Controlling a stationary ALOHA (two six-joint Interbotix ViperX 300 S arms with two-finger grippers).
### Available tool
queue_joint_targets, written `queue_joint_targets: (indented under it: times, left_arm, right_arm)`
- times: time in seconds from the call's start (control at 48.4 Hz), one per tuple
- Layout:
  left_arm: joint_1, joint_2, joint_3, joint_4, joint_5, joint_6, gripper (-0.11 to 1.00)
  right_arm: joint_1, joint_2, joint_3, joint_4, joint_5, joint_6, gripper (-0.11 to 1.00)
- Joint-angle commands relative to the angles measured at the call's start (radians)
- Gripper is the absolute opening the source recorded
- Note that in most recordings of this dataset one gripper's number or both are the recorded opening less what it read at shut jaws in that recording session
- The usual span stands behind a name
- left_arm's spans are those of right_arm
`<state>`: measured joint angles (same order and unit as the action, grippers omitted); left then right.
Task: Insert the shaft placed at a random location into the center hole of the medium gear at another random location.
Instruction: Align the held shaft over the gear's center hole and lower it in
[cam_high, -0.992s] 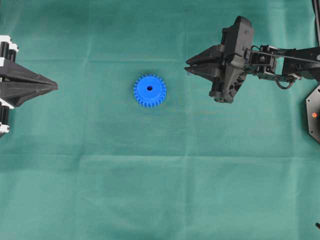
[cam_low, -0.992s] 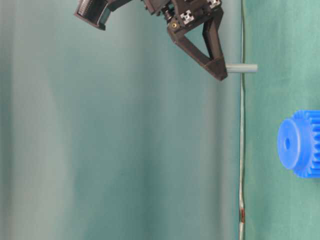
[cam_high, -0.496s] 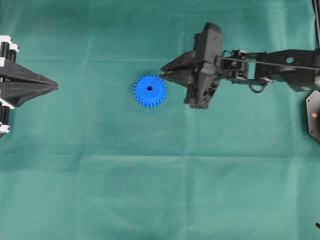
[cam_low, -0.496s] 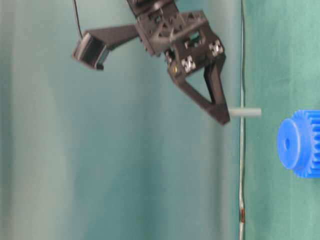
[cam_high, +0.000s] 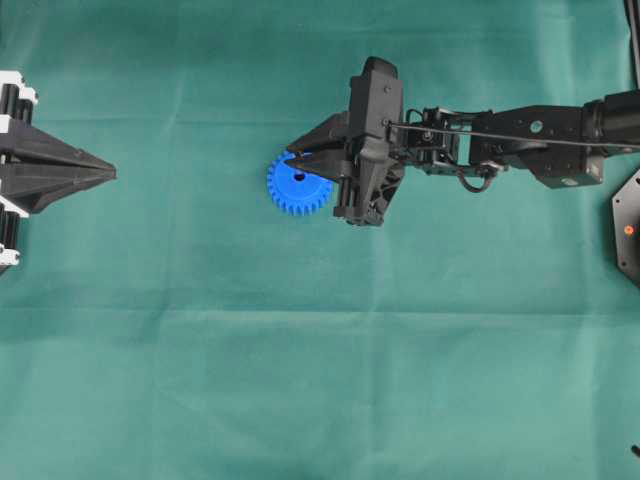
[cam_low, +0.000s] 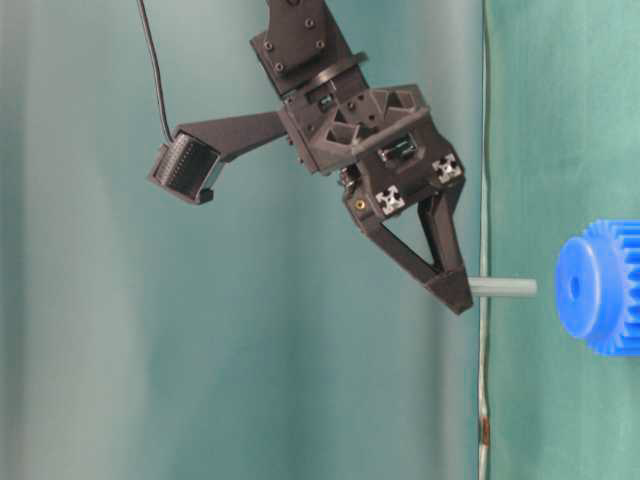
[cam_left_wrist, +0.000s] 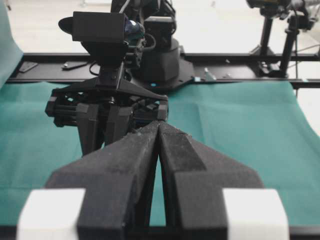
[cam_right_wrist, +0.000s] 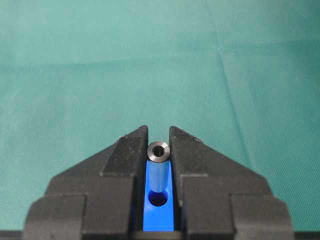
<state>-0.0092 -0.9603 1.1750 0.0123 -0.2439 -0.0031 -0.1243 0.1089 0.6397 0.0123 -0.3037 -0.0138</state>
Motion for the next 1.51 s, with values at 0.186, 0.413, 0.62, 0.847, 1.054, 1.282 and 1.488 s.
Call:
queue_joint_targets:
  times: [0.186, 0.413, 0.62, 0.847, 1.054, 1.282, 1.488]
  left_arm:
    - [0.002, 0.008, -0.02, 0.002, -0.006, -0.003, 0.0]
    - [0.002, 0.008, -0.02, 0.002, -0.005, -0.003, 0.0]
    - [0.002, 0.008, -0.02, 0.002, -0.006, -0.005, 0.0]
    - [0.003, 0.008, -0.02, 0.002, -0.005, -0.005, 0.0]
    - [0.002, 0.008, -0.02, 0.002, -0.006, -0.005, 0.0]
    - [0.002, 0.008, -0.018, 0.002, -0.005, -0.005, 0.0]
    - [0.003, 0.009, -0.018, 0.002, -0.005, -0.005, 0.0]
  right_arm:
    - [0.002, -0.009, -0.025, 0.003, -0.008, 0.003, 0.13]
    - [0.002, 0.017, -0.026, 0.003, -0.037, 0.003, 0.13]
    - [0.002, 0.044, -0.026, 0.006, -0.052, 0.003, 0.13]
    - [0.002, 0.075, -0.026, 0.012, -0.055, 0.003, 0.13]
    - [0.002, 0.1, -0.026, 0.012, -0.084, 0.003, 0.13]
    - [0.002, 0.127, -0.026, 0.012, -0.103, 0.003, 0.13]
    - [0.002, 0.144, -0.026, 0.012, -0.106, 0.005, 0.13]
